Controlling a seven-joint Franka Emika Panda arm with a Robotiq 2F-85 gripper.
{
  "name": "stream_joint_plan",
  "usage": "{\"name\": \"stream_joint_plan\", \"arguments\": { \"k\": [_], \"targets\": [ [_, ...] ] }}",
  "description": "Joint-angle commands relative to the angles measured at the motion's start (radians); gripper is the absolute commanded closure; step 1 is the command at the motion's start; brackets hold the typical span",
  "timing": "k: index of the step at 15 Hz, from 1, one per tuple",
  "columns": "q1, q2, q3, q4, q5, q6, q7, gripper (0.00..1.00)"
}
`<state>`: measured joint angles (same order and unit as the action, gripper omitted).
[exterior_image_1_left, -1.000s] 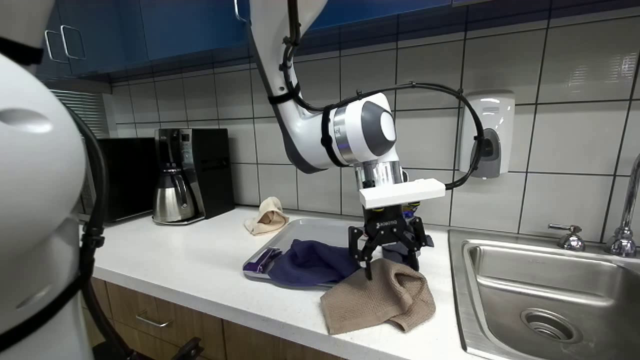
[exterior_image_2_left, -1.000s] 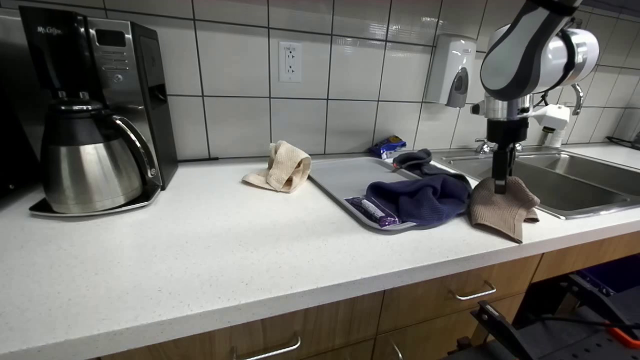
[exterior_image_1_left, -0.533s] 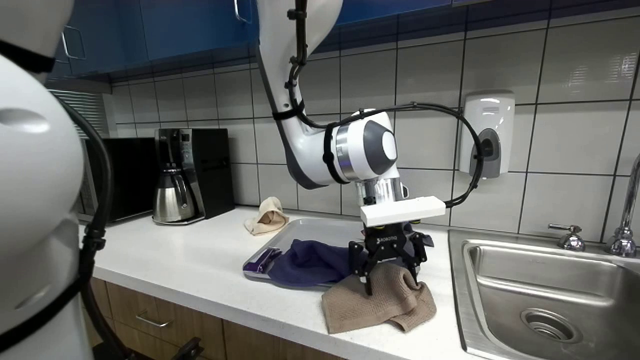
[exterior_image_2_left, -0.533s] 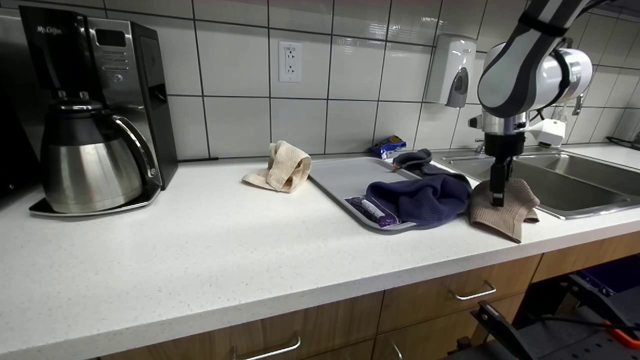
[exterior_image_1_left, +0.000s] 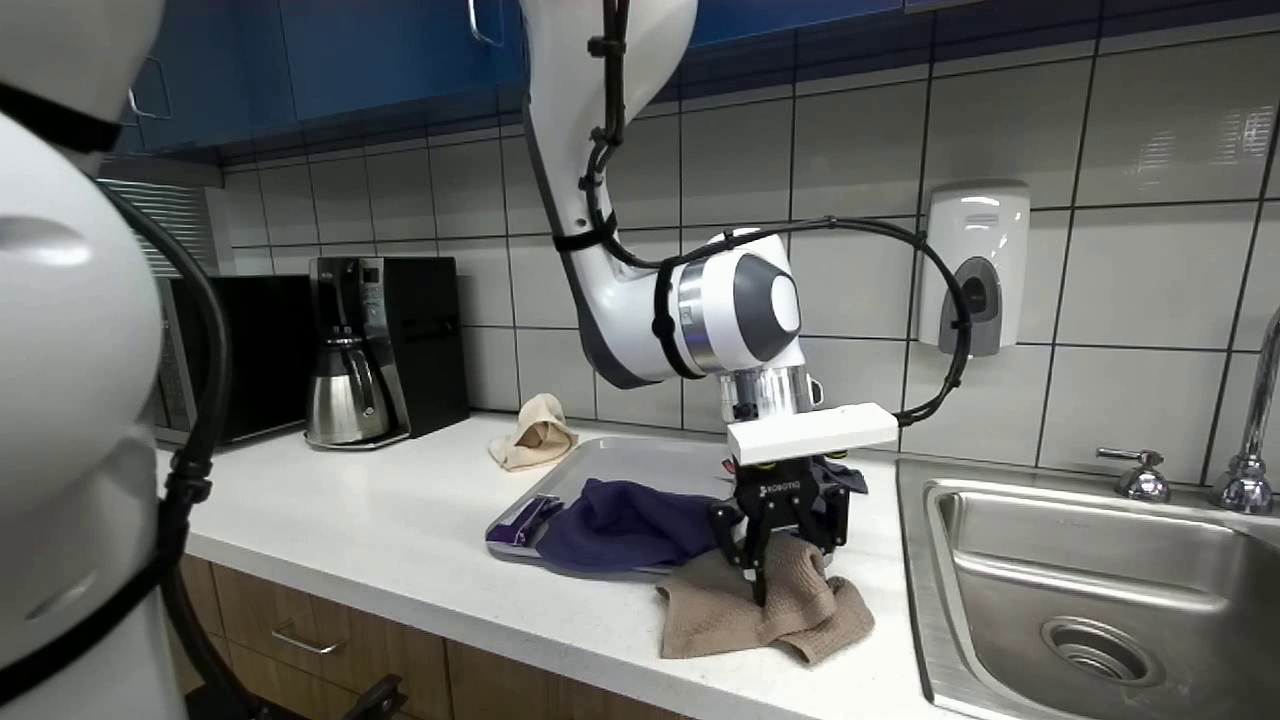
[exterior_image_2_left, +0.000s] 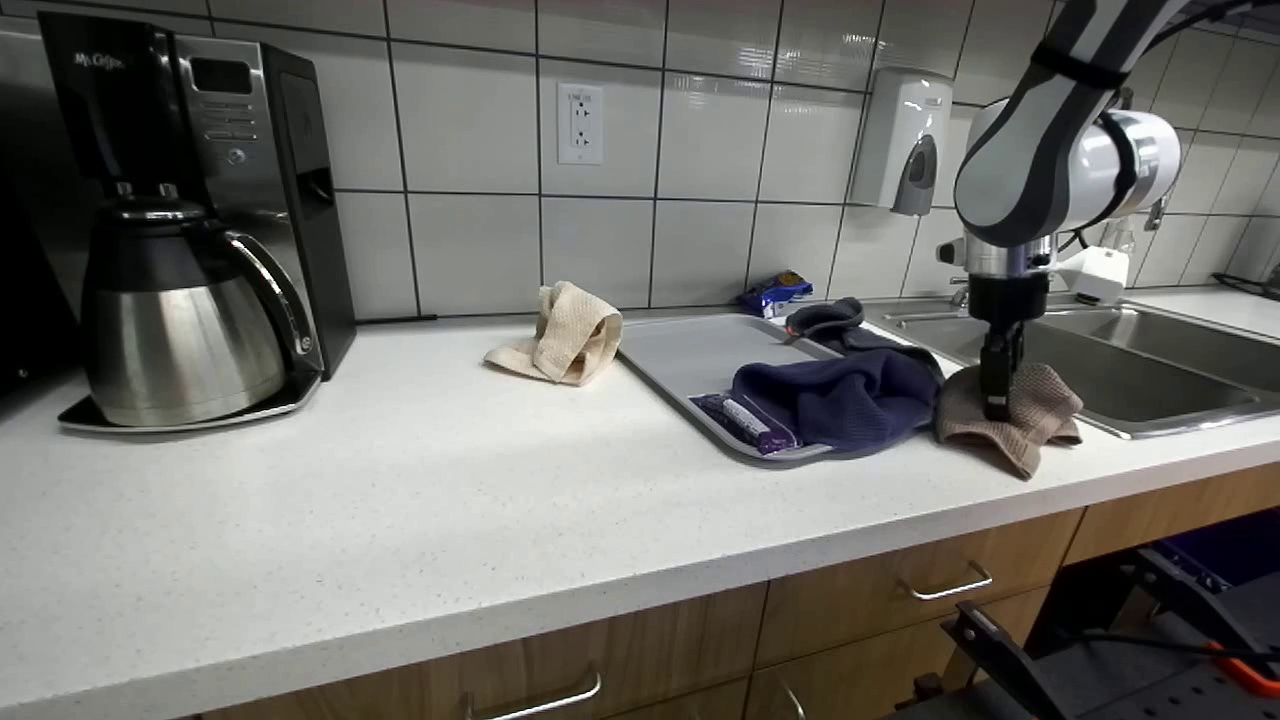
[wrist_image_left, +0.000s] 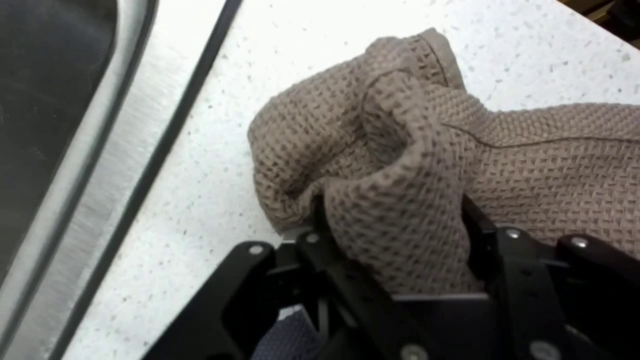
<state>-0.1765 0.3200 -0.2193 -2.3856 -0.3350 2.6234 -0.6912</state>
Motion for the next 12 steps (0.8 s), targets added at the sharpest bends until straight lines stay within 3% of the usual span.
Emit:
{"name": "stream_joint_plan", "arguments": {
  "k": [1, 5, 12],
  "targets": [
    [-0.033, 0.0, 0.02, 0.009, -0.002, 0.009, 0.006, 0.7],
    [-0.042, -0.017, 0.019, 0.011, 0.005, -0.003, 0.007, 0.97],
    [-0.052, -0.074, 0.017, -0.014, 0.008, -0.025, 0.003, 0.96]
  ]
}}
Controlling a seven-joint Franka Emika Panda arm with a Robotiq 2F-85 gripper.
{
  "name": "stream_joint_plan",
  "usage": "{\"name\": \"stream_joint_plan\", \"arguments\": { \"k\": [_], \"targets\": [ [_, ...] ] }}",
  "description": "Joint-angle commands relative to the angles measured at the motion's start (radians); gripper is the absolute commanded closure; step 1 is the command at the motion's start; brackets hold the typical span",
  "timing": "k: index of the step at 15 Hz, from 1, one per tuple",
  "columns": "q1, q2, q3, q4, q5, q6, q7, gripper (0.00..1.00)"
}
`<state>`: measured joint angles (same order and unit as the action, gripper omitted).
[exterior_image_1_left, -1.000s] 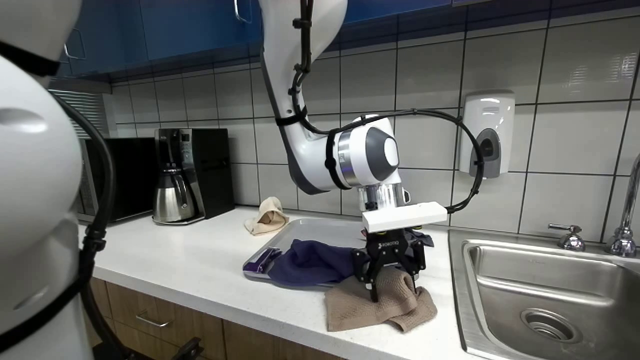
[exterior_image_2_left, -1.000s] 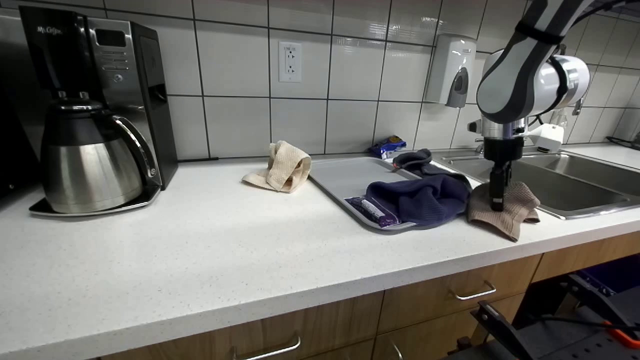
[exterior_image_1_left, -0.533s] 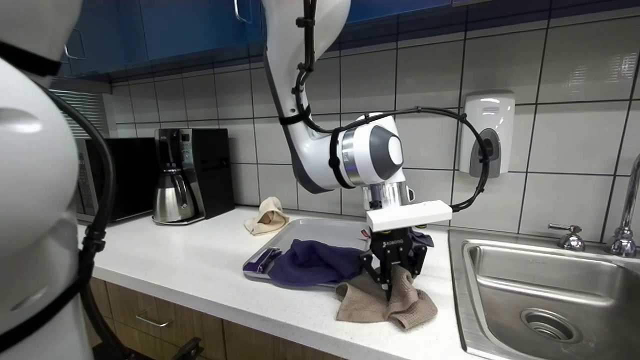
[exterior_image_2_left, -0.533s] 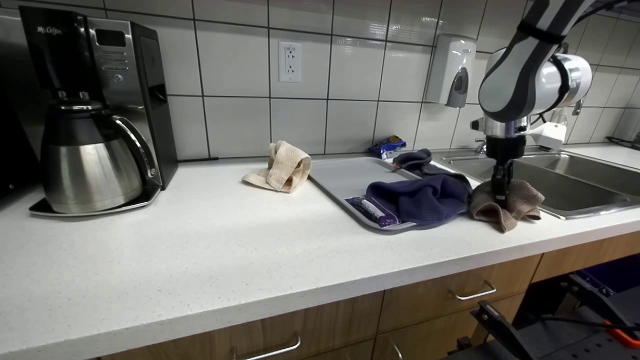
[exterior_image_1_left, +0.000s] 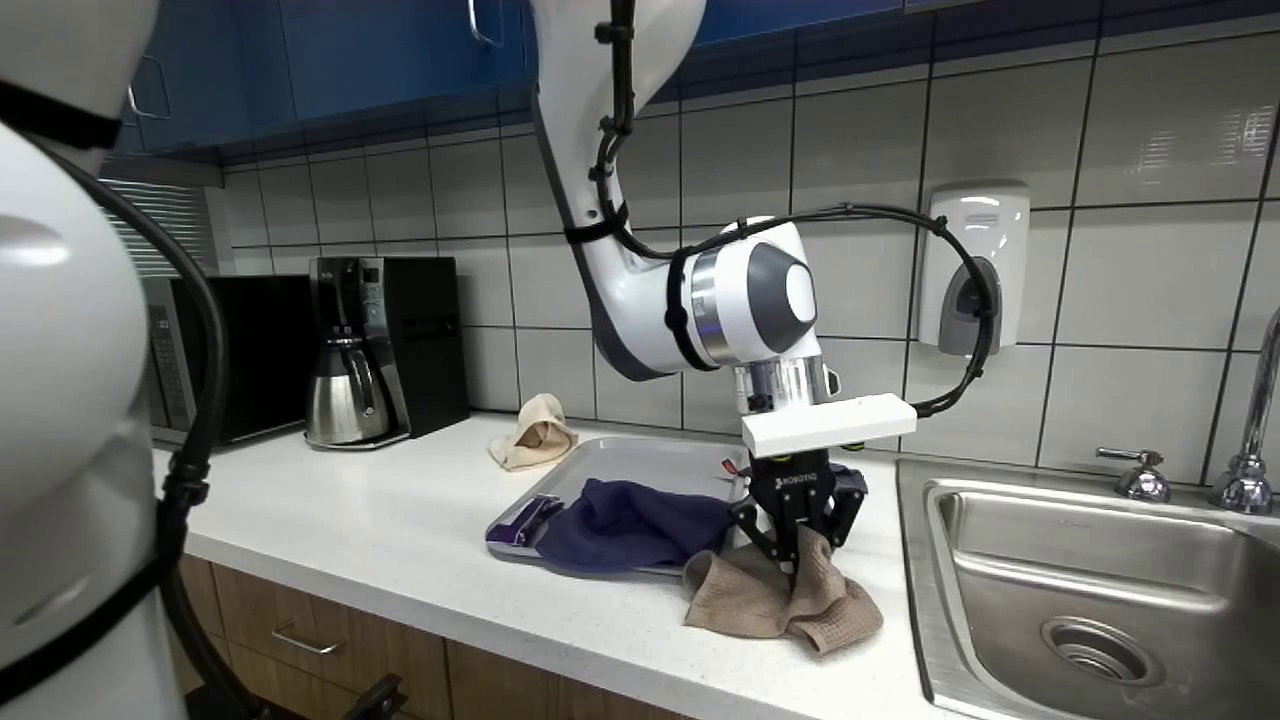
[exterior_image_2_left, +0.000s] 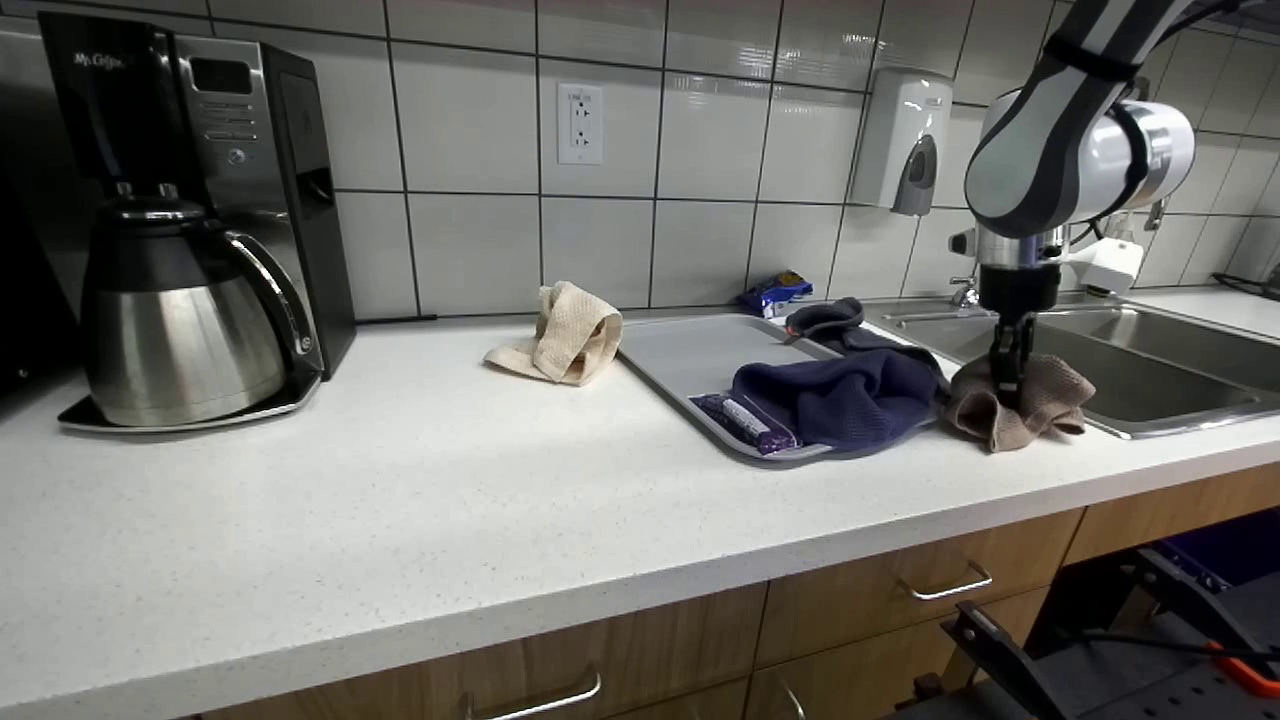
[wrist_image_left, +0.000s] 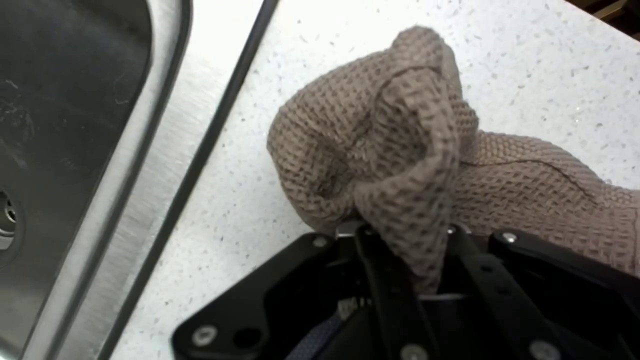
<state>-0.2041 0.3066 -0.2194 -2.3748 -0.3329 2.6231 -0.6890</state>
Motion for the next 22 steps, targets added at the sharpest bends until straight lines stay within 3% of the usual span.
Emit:
{"name": "stream_joint_plan", "arguments": {
  "k": [1, 22],
  "targets": [
    [-0.026, -0.074, 0.018, -0.029, 0.009, -0.03, -0.002, 0.96],
    [0.037, -0.375, 0.048, -0.027, 0.131, -0.23, -0.02, 0.96]
  ]
}}
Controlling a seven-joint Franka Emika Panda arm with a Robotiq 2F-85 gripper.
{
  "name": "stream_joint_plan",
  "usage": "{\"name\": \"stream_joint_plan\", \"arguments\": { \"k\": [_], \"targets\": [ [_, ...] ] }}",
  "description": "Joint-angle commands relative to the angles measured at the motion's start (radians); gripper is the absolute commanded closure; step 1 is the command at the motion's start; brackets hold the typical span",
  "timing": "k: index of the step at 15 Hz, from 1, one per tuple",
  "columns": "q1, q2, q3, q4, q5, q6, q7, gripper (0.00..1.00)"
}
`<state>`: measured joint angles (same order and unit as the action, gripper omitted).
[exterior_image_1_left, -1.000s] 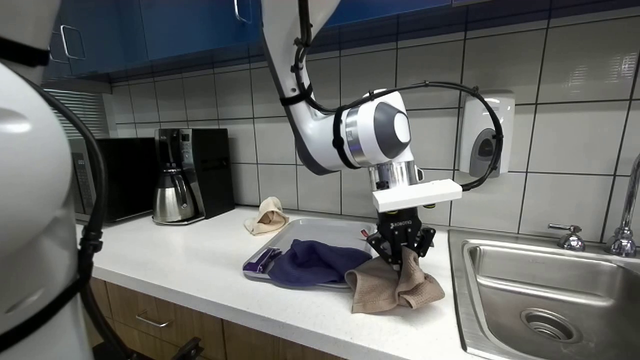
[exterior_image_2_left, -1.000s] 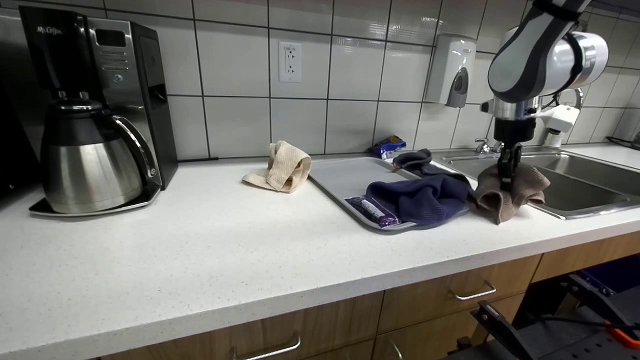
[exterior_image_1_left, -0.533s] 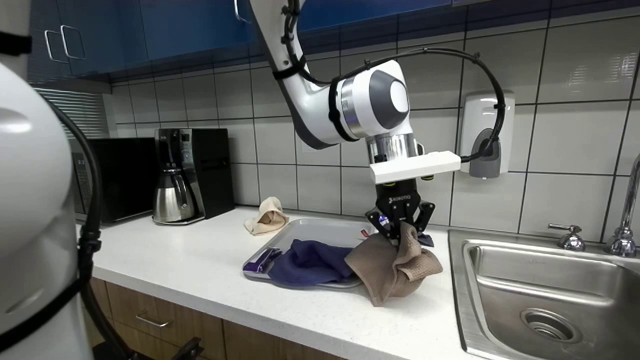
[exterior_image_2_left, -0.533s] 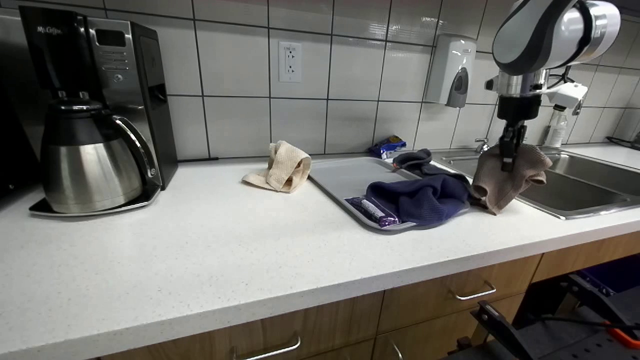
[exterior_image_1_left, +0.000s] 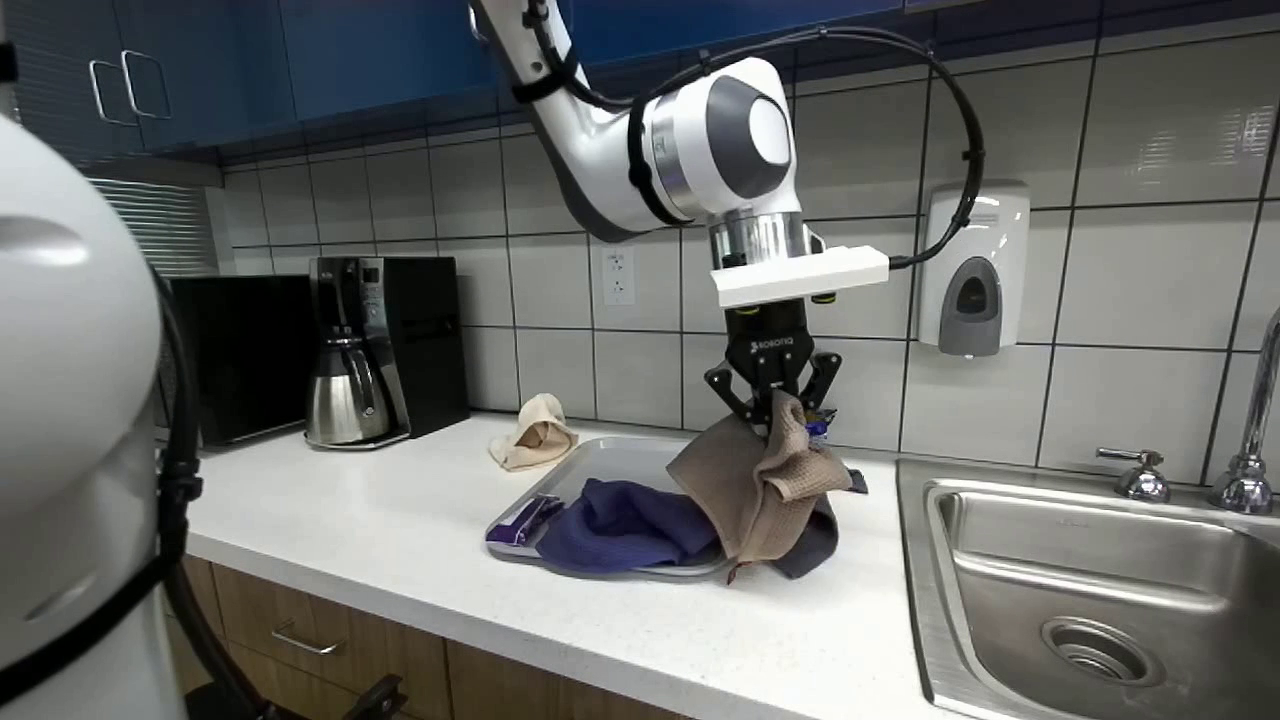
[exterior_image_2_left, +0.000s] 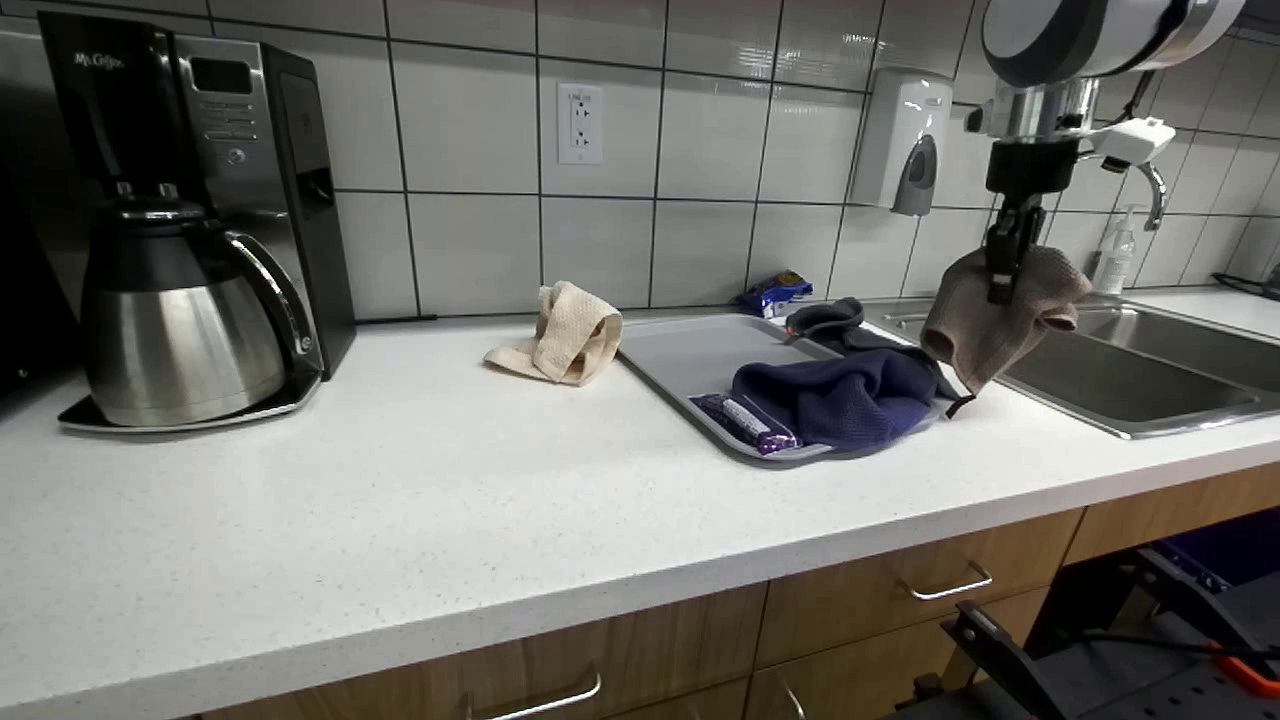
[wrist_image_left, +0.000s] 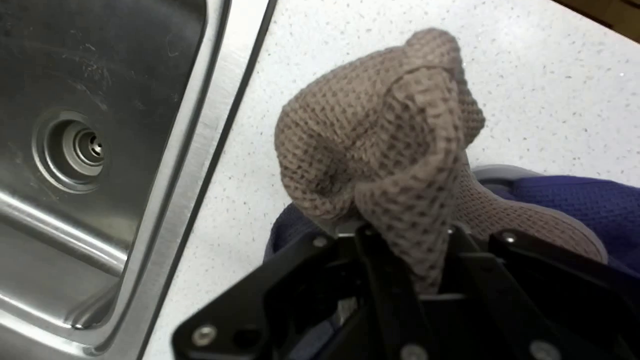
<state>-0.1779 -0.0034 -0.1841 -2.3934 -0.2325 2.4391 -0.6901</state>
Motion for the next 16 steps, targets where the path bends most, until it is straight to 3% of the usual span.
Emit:
{"name": "stream_joint_plan", "arguments": {
  "k": [1, 16],
  "targets": [
    [0.017, -0.074, 0.014, -0.006, 0.039, -0.049, -0.018, 0.96],
    [0.116, -0.078, 0.053, 0.073, 0.138, -0.044, 0.007, 0.96]
  ]
}}
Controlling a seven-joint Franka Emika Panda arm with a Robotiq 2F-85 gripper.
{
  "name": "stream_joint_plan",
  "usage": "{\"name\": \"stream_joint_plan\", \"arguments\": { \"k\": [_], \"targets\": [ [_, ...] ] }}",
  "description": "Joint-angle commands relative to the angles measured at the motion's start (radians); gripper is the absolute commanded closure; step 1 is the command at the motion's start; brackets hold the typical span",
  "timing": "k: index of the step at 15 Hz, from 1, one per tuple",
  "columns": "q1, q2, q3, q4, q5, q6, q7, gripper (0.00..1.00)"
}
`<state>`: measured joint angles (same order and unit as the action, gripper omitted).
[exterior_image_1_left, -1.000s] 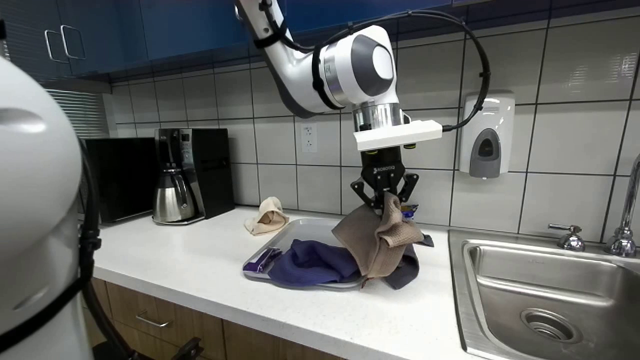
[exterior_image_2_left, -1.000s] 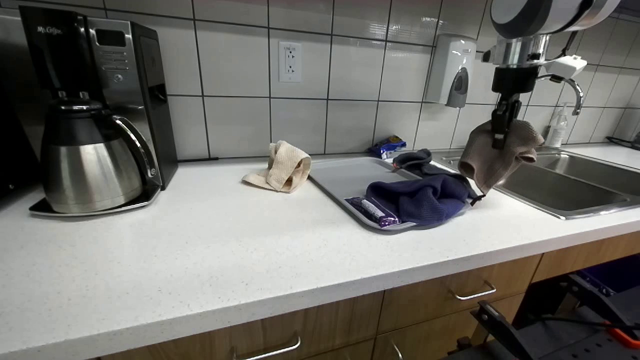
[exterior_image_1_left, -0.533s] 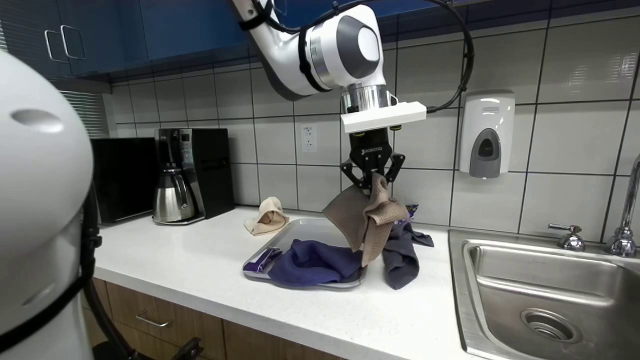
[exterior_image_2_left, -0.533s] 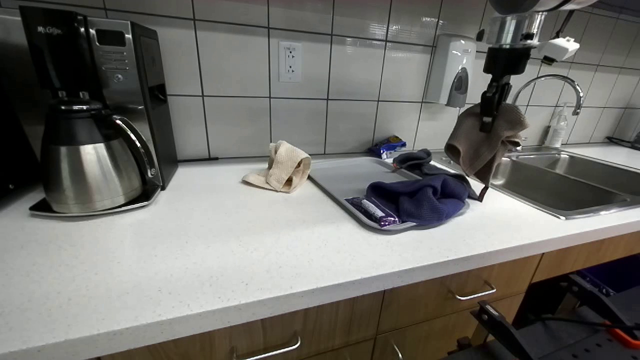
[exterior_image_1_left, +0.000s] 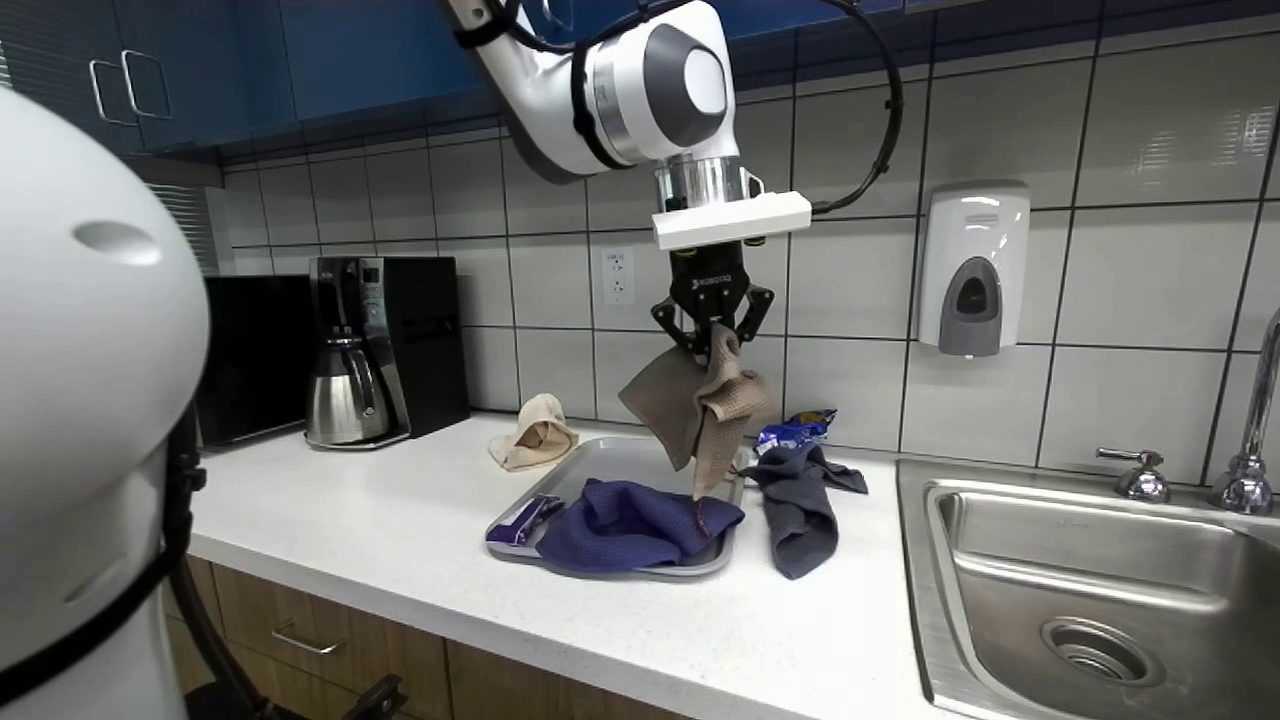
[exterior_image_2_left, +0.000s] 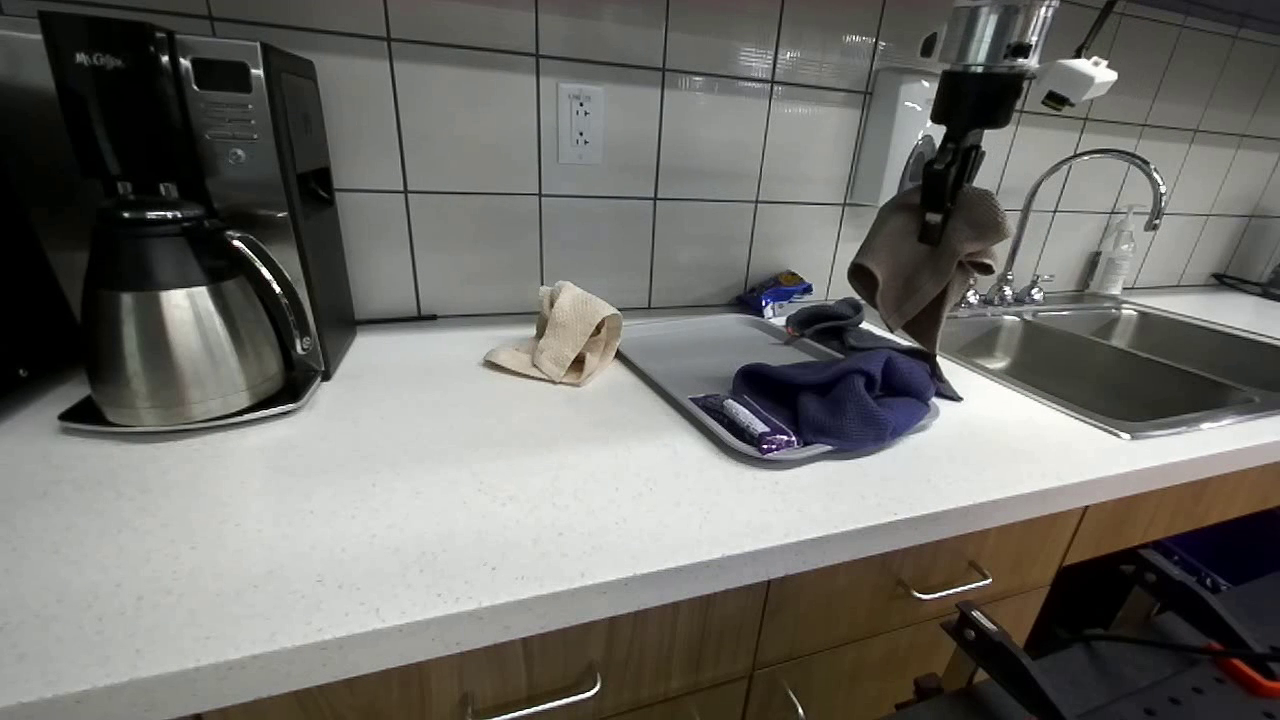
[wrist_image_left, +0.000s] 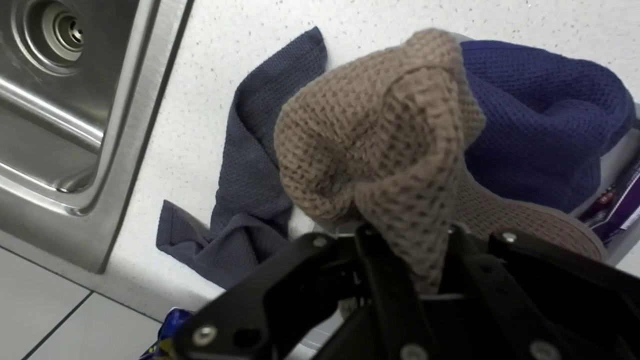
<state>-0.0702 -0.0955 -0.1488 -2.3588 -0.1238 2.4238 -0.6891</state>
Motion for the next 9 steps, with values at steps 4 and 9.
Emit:
{"name": "stream_joint_plan", "arguments": {
  "k": [4, 9],
  "targets": [
    [0.023, 0.048, 0.037, 0.053, 0.039, -0.004, 0.032, 0.96],
    [0.03, 0.11, 0.059, 0.073, 0.044, 0.054, 0.081, 0.96]
  ]
}}
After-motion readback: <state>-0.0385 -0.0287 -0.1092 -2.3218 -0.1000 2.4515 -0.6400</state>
